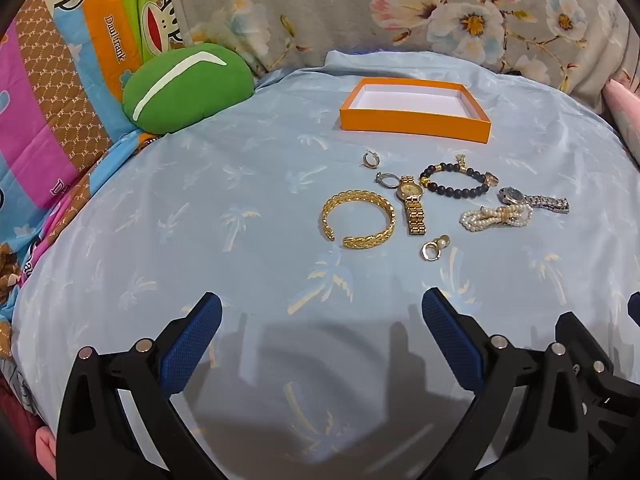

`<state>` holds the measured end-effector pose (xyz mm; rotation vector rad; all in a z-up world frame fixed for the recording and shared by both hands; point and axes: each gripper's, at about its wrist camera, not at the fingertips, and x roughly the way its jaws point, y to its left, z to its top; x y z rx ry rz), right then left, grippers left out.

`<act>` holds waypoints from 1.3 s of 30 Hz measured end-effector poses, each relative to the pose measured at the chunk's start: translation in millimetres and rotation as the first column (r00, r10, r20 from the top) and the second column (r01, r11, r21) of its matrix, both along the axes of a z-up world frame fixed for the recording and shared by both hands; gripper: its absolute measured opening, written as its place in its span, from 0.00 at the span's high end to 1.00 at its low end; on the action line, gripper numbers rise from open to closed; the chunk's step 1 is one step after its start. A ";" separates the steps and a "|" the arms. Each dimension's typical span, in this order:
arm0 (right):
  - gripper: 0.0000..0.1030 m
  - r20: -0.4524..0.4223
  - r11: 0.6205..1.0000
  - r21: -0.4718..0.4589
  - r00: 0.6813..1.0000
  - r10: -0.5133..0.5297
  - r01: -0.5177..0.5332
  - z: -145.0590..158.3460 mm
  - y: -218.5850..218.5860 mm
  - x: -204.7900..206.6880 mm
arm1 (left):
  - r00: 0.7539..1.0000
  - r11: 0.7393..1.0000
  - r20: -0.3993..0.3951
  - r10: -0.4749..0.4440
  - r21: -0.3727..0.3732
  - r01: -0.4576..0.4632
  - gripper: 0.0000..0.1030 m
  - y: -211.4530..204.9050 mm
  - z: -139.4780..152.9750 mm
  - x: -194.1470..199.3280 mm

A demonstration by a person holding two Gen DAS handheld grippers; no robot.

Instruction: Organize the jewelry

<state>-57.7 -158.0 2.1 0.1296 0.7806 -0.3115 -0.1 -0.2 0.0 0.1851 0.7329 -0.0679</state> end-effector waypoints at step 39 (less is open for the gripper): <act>0.10 0.003 1.000 -0.001 1.000 0.000 0.000 3.1 -1.3 0.4 | 1.000 1.000 -0.004 -0.002 -0.007 0.002 0.05 0.8 0.1 0.1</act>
